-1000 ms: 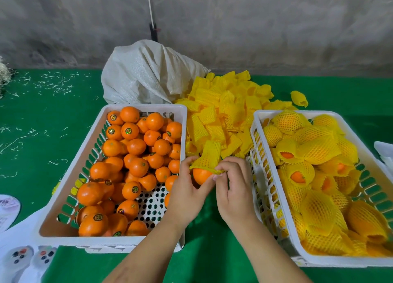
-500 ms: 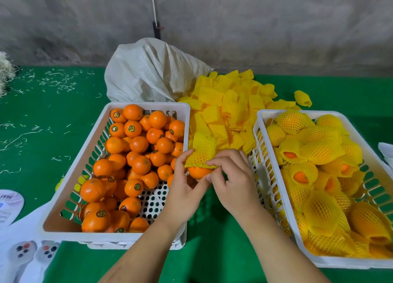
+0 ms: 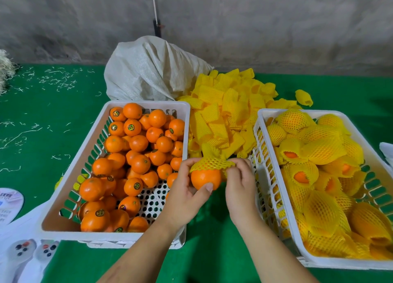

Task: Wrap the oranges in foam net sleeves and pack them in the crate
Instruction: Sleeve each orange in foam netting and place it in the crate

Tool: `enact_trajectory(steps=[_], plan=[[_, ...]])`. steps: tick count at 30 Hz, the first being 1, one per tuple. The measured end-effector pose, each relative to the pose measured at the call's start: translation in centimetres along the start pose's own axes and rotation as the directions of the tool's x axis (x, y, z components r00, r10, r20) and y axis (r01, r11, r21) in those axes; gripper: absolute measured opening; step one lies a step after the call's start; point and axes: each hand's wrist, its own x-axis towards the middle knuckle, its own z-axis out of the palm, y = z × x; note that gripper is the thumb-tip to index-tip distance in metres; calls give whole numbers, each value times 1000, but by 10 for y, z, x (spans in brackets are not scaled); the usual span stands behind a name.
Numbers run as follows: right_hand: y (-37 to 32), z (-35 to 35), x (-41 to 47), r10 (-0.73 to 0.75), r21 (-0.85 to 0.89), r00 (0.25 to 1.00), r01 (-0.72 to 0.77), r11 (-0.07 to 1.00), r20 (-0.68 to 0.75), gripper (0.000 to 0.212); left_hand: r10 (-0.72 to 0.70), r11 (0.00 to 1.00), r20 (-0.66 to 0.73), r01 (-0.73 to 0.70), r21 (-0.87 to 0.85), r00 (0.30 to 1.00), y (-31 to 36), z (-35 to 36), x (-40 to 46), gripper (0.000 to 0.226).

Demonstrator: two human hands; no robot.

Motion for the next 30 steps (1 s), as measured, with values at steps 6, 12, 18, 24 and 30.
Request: enact_trajectory(steps=[6, 12, 18, 24, 30], plan=[[4, 6, -3, 173, 101, 978, -185, 977, 117, 37, 0, 1000, 3, 0, 9, 1000, 1, 0, 0, 63], [8, -3, 10, 47, -21, 989, -45, 999, 138, 11, -23, 998, -58, 19, -62, 998, 3, 1, 2, 63], [20, -5, 5, -178, -352, 978, 207, 913, 112, 30, -26, 993, -127, 11, -118, 992, 1, 1, 4, 62], [3, -1, -12, -448, -300, 893, 436, 848, 33, 7, 70, 993, -223, -47, 108, 972, -6, 3, 5, 57], [11, 12, -32, -496, -260, 858, 513, 818, 131, 13, 44, 988, -299, 3, 155, 953, -4, 2, 8, 44]])
